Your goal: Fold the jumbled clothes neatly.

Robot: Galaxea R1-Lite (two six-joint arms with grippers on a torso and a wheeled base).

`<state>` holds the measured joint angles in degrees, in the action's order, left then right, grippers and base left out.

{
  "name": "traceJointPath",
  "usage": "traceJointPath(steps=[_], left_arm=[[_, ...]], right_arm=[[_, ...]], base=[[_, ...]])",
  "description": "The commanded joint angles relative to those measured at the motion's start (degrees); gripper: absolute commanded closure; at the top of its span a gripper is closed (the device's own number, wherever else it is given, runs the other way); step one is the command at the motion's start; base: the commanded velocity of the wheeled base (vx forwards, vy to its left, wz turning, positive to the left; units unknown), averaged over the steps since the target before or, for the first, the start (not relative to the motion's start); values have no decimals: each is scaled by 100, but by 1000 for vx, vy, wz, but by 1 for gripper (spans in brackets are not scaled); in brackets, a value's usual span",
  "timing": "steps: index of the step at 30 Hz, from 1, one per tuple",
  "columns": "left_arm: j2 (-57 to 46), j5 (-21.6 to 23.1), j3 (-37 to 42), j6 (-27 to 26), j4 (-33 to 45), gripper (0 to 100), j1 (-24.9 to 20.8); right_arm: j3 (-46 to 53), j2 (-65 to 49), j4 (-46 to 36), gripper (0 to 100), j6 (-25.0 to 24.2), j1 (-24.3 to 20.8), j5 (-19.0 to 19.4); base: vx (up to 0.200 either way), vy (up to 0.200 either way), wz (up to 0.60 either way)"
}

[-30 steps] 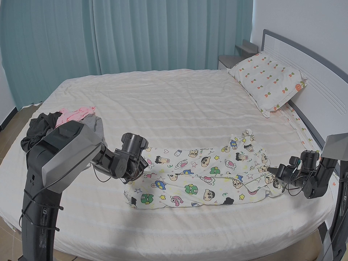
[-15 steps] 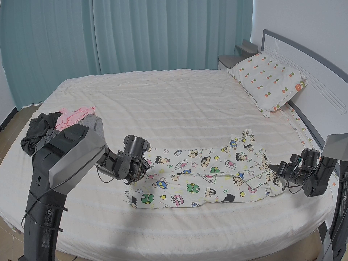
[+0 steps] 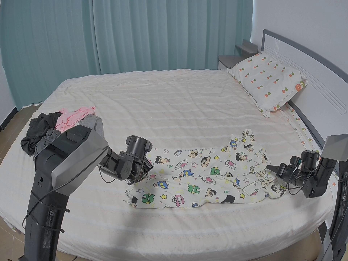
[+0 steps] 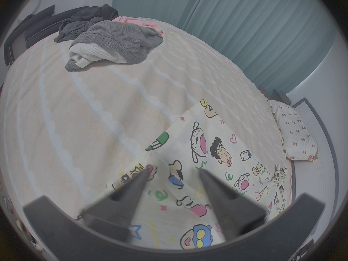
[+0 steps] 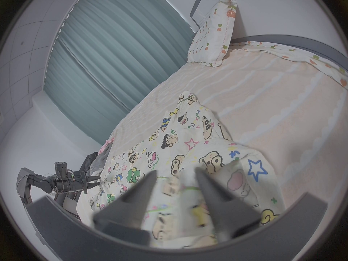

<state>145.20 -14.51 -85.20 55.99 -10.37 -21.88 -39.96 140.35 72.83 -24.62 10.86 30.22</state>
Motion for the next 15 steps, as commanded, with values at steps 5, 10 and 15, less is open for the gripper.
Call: traceJointPath(steps=[5, 10, 15], left_arm=[[-633, 9, 162, 52, 299, 0, 316], [-1266, 255, 425, 254, 528, 0, 597], [-2198, 1345, 1313, 588, 475, 0, 738]], right_arm=[[287, -175, 188, 0, -16, 294, -157], [762, -579, 715, 0, -403, 434, -368], [1421, -1159, 1111, 0, -895, 171, -658]], base=[[0, 0, 0], [0, 0, 0], [0, 0, 0]])
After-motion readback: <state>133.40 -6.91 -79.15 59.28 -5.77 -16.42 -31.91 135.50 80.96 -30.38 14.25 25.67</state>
